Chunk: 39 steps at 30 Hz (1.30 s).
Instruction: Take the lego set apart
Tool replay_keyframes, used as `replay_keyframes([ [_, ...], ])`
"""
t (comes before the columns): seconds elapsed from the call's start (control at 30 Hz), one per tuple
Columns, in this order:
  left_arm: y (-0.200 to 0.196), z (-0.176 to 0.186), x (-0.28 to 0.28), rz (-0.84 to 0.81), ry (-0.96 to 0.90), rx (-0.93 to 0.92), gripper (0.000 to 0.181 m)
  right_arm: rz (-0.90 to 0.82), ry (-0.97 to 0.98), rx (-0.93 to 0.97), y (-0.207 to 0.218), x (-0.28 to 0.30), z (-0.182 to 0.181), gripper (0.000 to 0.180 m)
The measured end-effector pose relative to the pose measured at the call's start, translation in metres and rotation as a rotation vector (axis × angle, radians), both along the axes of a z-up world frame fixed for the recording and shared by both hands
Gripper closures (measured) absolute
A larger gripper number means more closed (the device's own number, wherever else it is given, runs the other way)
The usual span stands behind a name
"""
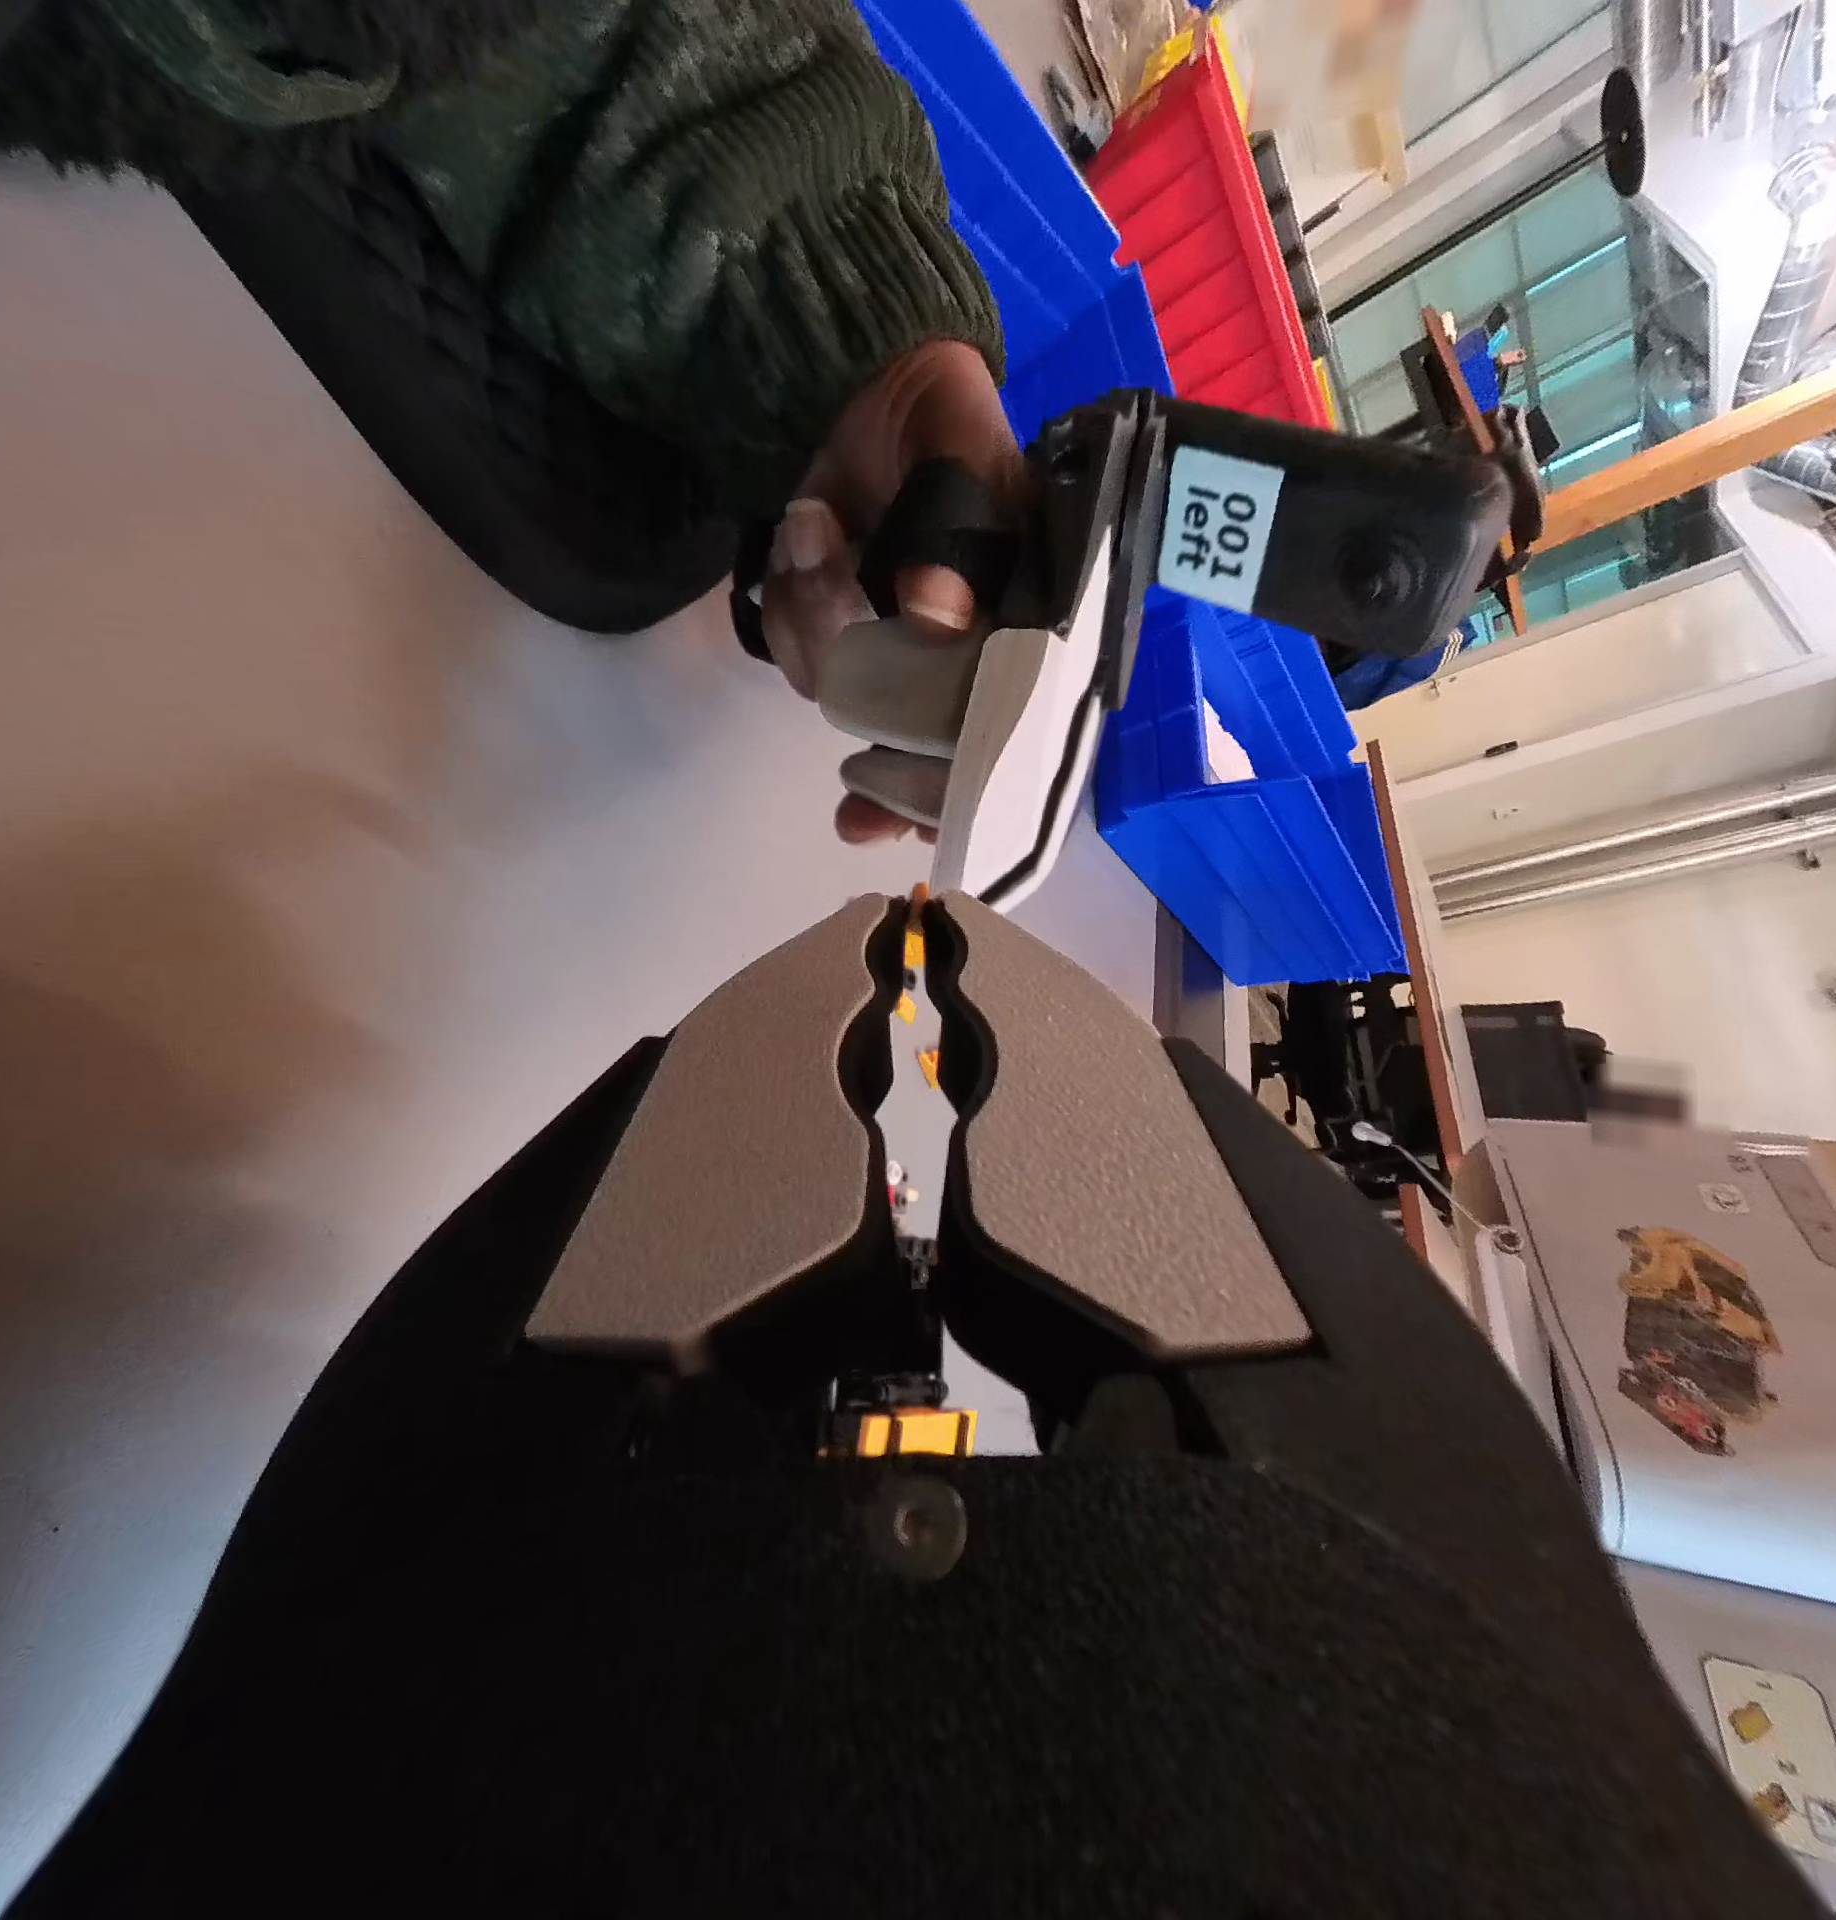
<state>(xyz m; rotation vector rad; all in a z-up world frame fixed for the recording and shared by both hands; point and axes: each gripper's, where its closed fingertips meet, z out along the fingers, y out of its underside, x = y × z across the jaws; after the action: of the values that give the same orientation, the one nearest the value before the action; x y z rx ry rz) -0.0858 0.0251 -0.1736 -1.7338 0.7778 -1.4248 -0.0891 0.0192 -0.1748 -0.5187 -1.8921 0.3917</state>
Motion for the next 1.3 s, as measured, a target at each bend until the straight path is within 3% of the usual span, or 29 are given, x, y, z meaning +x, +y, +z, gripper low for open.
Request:
replay_keyframes([
  [0.2, -0.007, 0.008, -0.001, -0.052, -0.068, -0.039, 0.165, -0.001, 0.041, 0.001, -0.002, 0.000, 0.010, 0.177],
  [0.43, -0.009, 0.007, 0.006, -0.052, -0.036, -0.006, 0.173, 0.001, 0.051, -0.039, -0.003, 0.001, 0.013, 0.177],
  [0.63, -0.011, 0.004, 0.007, -0.091, -0.062, -0.106, 0.174, 0.001, 0.017, -0.003, -0.006, 0.003, 0.011, 0.177],
  [0.73, -0.009, 0.000, 0.007, -0.099, -0.099, -0.178, 0.178, -0.011, -0.015, 0.091, -0.008, 0.003, 0.004, 0.178],
  [0.8, 0.003, 0.028, -0.004, -0.072, -0.297, -0.235, 0.181, 0.072, -0.157, 0.104, -0.031, 0.005, -0.034, 0.179],
  [0.87, 0.003, 0.006, 0.004, -0.010, -0.084, -0.131, 0.181, 0.028, -0.108, 0.200, -0.023, 0.002, -0.051, 0.178],
  [0.97, 0.009, -0.002, 0.002, 0.025, -0.078, -0.144, 0.181, -0.028, -0.035, 0.117, 0.002, 0.005, -0.017, 0.178],
  [1.1, 0.015, -0.008, -0.005, 0.053, 0.008, -0.047, 0.177, -0.019, 0.010, 0.127, 0.000, 0.005, -0.018, 0.178],
  [1.2, 0.006, -0.007, 0.000, 0.016, 0.044, 0.038, 0.165, -0.011, 0.077, -0.028, -0.001, 0.006, -0.001, 0.178],
  [1.3, 0.002, 0.001, 0.004, 0.037, 0.109, 0.241, 0.159, 0.021, 0.126, -0.446, 0.001, 0.007, 0.017, 0.178],
])
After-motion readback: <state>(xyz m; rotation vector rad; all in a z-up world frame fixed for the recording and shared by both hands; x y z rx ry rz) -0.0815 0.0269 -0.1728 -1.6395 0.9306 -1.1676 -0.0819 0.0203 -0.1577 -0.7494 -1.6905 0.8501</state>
